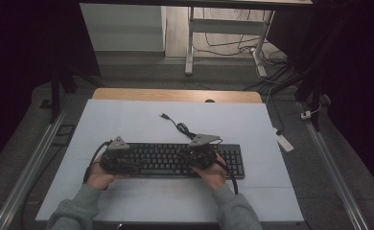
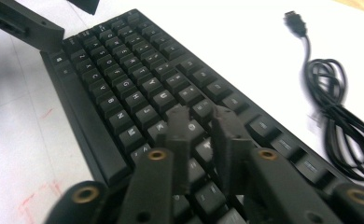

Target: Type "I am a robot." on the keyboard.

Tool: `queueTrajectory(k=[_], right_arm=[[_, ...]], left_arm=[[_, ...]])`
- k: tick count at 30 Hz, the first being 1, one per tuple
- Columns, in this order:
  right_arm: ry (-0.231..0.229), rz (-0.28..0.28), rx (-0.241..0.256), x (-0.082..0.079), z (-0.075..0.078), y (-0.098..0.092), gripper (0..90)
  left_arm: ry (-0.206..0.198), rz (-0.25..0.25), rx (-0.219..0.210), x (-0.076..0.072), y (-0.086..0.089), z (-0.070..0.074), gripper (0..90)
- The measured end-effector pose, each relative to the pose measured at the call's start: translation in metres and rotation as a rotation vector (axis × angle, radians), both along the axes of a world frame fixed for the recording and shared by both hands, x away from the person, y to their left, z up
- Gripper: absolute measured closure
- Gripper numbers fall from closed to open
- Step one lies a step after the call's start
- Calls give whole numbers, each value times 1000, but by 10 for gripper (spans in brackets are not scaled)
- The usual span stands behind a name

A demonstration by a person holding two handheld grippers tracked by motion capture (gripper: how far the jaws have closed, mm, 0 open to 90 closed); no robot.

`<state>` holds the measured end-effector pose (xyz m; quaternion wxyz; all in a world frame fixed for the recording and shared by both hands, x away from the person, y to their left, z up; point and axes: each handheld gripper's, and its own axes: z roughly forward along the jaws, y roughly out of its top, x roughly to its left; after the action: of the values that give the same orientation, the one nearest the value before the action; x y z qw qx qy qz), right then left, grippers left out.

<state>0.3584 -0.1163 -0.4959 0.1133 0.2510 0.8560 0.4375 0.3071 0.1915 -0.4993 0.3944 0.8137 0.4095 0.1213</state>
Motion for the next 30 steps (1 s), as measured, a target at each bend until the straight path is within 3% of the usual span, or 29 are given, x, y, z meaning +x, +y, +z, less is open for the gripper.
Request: queueTrajectory(k=[6, 17, 30], right_arm=[[-19, -16, 12, -9, 6, -21, 647], [-35, -26, 28, -23, 4, -52, 610], [-31, -23, 16, -24, 0, -55, 597]], left_arm=[[0, 10, 2, 1, 1, 0, 298], [10, 41, -1, 3, 1, -1, 306], [-4, 46, -44, 1, 3, 3, 363]])
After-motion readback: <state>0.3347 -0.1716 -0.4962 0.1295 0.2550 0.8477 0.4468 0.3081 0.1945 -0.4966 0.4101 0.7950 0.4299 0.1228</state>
